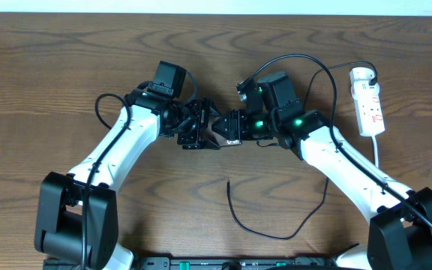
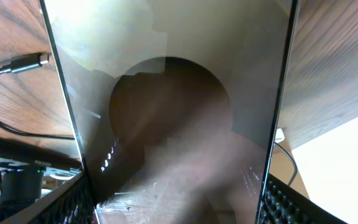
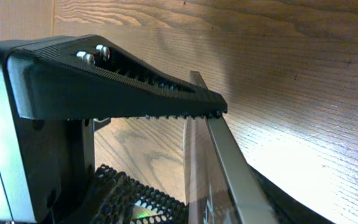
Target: Plug charger to phone and switch on socket
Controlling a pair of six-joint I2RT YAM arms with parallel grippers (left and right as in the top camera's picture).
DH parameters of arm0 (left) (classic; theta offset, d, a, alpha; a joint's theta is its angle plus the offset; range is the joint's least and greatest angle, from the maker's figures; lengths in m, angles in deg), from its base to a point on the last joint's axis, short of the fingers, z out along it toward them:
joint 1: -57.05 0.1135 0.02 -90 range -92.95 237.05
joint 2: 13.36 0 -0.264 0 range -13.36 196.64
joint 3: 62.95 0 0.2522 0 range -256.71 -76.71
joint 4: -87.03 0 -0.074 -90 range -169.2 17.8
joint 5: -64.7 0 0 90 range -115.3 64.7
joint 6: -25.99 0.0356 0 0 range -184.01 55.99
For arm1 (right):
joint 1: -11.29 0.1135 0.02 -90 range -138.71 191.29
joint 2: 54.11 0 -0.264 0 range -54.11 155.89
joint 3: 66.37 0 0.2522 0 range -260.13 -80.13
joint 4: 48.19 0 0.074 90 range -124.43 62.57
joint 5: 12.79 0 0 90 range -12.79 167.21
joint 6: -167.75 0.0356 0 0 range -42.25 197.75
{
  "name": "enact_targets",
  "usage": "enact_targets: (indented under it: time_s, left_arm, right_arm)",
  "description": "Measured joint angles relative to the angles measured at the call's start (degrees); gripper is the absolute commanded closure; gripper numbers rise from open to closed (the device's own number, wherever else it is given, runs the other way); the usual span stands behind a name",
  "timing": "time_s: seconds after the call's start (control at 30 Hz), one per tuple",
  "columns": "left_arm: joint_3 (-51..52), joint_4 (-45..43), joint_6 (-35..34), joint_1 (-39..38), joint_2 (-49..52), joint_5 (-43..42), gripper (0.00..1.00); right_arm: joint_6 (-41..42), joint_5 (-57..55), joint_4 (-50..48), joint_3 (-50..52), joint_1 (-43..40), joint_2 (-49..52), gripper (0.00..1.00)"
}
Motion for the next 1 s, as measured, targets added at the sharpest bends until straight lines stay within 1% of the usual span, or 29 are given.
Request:
enact_targets:
  time_s: [0.13, 0.23, 0.37, 0.43, 0.5, 0.53, 0.63, 0.7, 0.77, 0.83, 1.0]
  left_arm:
    - [0.00, 0.00, -0.11, -0.20, 0.00, 0.00, 0.93]
    - [0.00, -0.02, -0.50, -0.22, 0.00, 0.00, 0.93]
    - [0.00, -0.02, -0.52, -0.22, 0.00, 0.00, 0.93]
    - [0.00, -0.02, -0.52, -0.22, 0.00, 0.00, 0.93]
    - [0.00, -0.02, -0.52, -0.22, 0.00, 0.00, 0.93]
    - [0.00, -0.02, -0.55, -0.22, 0.00, 0.00, 0.92]
    - [0.00, -0.02, -0.66, -0.22, 0.00, 0.00, 0.93]
    - [0.00, -0.04, -0.68, -0.22, 0.00, 0.00, 0.93]
    - [0.00, -0.04, -0.68, -0.20, 0.00, 0.00, 0.93]
    - [0.00, -0.11, -0.68, -0.20, 0.00, 0.04, 0.93]
    - [-0.48, -1.68, -0.94, 0.52, -0.15, 0.68, 0.93]
  right_arm:
    - [0.04, -0.28, 0.04, 0.00, 0.98, 0.00, 0.52]
    - [0.04, -0.94, 0.44, 0.00, 1.16, 0.00, 0.55]
    - [0.24, -1.92, 1.44, 0.00, 1.16, 0.00, 0.64]
    - [0.24, -2.47, 1.77, 0.00, 1.16, 0.00, 0.72]
    - [0.46, -2.78, 1.79, 0.00, 1.16, 0.00, 0.76]
    - [0.44, -2.97, 1.79, 0.00, 1.16, 0.00, 0.79]
    - [0.46, -3.32, 1.79, 0.00, 1.16, 0.00, 0.83]
    - [0.46, -3.52, 1.79, 0.00, 1.16, 0.00, 0.88]
    - [0.55, -3.74, 1.84, 0.00, 1.16, 0.00, 0.90]
    - [0.85, -4.09, 1.97, 0.00, 1.16, 0.00, 0.99]
    - [0.42, -3.78, 3.93, 0.44, 1.44, 0.11, 0.99]
